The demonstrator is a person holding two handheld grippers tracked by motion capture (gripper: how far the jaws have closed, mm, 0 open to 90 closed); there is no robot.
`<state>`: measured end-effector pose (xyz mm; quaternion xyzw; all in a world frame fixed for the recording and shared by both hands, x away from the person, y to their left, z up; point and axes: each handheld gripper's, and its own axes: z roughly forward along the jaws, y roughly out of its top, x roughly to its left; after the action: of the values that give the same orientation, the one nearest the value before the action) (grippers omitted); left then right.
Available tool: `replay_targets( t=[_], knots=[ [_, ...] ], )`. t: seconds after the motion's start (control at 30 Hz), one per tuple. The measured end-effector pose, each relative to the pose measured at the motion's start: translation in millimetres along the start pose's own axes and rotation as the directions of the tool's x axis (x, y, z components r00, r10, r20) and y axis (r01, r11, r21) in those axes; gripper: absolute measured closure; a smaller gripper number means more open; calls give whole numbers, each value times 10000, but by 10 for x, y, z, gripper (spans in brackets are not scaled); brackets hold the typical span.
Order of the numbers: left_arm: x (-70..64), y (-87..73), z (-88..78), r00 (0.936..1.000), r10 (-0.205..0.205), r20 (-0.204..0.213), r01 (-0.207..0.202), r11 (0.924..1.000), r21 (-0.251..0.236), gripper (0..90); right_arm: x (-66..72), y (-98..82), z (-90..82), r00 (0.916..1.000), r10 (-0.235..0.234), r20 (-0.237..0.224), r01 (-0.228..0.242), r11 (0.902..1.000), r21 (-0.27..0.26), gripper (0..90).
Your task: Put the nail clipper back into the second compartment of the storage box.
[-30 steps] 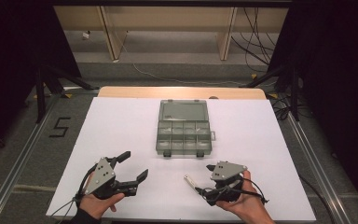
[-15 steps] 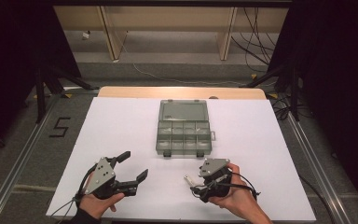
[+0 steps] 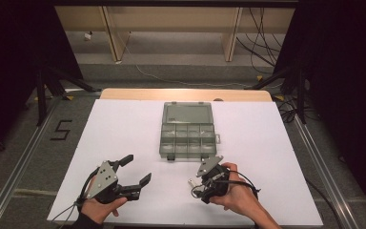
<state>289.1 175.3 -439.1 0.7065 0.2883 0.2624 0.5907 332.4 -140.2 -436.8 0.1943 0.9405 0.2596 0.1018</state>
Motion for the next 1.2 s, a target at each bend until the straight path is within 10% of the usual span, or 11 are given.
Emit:
replay_targets(
  t=[1.2],
  knots=[
    [-5,-2,1,10000,-95,21,95,10000,-12,164,-115,201,375,9943,420,-979,-212,9786,2048,558]
  ],
)
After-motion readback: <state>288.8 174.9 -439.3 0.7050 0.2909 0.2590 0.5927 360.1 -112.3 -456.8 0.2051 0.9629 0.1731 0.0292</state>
